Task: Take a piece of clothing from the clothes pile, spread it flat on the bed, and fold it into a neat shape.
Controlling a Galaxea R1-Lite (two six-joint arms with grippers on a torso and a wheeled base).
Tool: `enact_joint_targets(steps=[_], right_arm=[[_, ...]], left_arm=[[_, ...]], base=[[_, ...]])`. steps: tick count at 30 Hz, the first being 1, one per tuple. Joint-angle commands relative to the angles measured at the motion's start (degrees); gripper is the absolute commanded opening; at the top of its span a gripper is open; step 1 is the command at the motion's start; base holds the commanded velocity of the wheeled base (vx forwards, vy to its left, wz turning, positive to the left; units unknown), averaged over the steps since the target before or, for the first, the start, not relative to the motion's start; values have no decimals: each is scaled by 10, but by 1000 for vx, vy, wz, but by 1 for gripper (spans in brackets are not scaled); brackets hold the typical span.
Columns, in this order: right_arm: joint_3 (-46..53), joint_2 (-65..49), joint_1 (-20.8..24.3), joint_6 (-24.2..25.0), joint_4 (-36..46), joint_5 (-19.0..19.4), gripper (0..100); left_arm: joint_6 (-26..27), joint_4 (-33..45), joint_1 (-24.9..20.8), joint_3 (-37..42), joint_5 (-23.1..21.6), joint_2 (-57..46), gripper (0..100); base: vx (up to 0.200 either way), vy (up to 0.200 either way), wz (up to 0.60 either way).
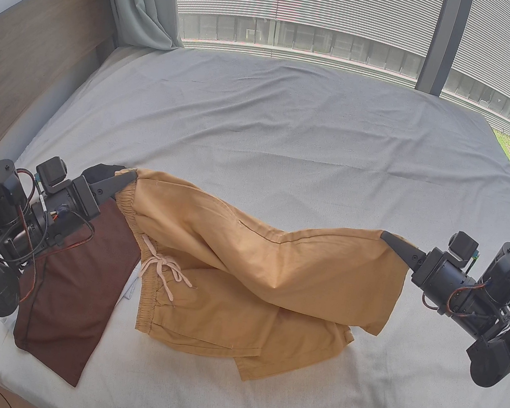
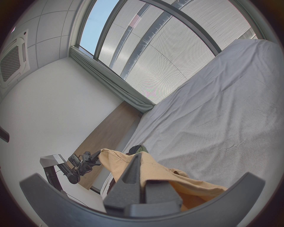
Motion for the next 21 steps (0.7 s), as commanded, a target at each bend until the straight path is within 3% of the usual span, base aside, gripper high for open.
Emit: enact_joint_targets(steps=[1,10,21], right_arm=[[0,-12,0,-1,0,0,0],[-5,-26,-1,0,0,1,0],[-12,-40,-6,2,-1,1,0]], left_arm=[[1,0,11,-1,-5,-11,0],[1,0,38,11,-50,-35,0],[4,0,55,10,-58,-32,0]], base=[[0,0,0],[0,0,0],[0,0,0]])
